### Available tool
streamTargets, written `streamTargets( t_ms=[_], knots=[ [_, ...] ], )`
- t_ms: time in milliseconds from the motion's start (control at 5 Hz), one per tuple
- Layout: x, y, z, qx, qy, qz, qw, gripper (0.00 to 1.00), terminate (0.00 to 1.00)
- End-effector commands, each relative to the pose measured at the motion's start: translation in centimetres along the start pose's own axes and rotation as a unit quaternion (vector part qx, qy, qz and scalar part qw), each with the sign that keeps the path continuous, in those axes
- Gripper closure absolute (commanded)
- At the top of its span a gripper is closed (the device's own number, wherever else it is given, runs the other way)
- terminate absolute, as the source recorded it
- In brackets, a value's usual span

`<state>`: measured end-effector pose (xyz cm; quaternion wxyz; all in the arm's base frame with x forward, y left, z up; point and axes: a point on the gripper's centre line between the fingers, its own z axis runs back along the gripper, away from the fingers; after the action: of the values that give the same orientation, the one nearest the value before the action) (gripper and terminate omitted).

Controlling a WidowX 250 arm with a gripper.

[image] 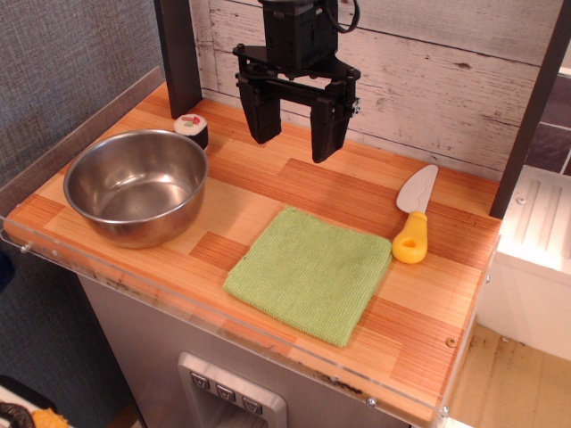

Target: Place yellow knife on top of green cloth.

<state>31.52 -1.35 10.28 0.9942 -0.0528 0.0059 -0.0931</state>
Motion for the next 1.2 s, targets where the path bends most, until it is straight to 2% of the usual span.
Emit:
streamTargets(
  t_ms=[0, 200, 600, 800, 1000],
  knots=[
    [0.0, 0.0, 0.0, 0.0, 0.0, 0.0, 1.0, 0.0, 0.0],
    [2.2, -2.5, -0.6, 0.035, 0.0, -0.031, 0.9989, 0.0, 0.0],
    [5.7, -8.8, -2.7, 0.072, -0.049, -0.045, 0.9951, 0.0, 0.0],
    [6.3, -9.9, -4.1, 0.064, -0.084, -0.023, 0.9942, 0.0, 0.0],
    [6.3, -9.9, -5.7, 0.068, -0.103, -0.005, 0.9923, 0.0, 0.0]
  ],
)
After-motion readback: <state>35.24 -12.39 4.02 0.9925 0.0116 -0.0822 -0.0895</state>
